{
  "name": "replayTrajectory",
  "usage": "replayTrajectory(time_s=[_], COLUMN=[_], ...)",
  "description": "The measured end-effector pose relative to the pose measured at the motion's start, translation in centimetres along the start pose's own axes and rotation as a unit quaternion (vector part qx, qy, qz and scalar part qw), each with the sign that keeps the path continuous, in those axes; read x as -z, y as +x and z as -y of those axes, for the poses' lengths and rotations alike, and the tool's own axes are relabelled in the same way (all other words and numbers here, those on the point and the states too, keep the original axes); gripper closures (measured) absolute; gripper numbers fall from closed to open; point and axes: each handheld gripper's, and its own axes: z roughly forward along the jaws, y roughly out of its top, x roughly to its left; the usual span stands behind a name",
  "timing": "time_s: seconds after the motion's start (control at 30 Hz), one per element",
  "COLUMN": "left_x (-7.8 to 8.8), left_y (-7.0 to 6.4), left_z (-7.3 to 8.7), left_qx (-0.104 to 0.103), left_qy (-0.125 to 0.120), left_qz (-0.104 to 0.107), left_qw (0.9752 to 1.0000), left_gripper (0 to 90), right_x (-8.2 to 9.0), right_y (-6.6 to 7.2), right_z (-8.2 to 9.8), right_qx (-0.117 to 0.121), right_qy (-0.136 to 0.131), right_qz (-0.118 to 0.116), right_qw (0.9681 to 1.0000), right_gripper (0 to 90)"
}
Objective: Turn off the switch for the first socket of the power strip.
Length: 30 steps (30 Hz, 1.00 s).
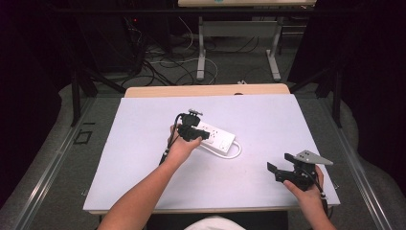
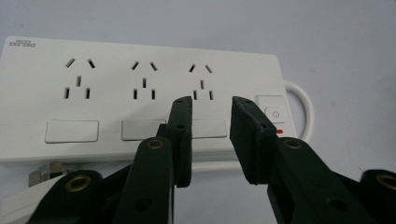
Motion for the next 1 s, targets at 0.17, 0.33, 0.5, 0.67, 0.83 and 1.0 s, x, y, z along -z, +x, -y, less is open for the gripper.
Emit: replayTrajectory(time_s=[0.17,0.33,0.5,0.67,0.83,1.0], left_x=[0.5,0.9,1.4,2.2,3.1,3.9], left_y=[-0.1,-0.3,-0.6,-0.6,-0.6,-0.5], left_z=[0.1,0.2,0.3,0.4,0.7,1.0], left_qx=[-0.015,-0.026,-0.027,-0.047,-0.06,-0.05], left_qy=[-0.009,-0.01,-0.017,-0.015,-0.024,-0.031], left_qz=[0.006,0.002,-0.001,-0.006,-0.007,-0.007], left_qw=[0.9998,0.9996,0.9995,0.9988,0.9979,0.9982], left_gripper=[62.1,52.8,43.1,37.8,35.9,30.8], right_x=[0.0,0.0,0.1,0.1,0.2,0.2], right_y=[0.0,0.0,0.0,0.0,0.0,0.1], right_z=[0.0,0.0,0.0,0.0,-0.1,-0.1], right_qx=[0.0,0.001,0.0,0.0,0.003,0.002], right_qy=[-0.002,-0.003,-0.003,-0.004,0.003,0.002], right_qz=[-0.001,-0.004,-0.002,-0.002,0.001,0.001], right_qw=[1.0,1.0,1.0,1.0,1.0,1.0], right_gripper=[16.3,16.3,16.3,16.3,16.3,16.3])
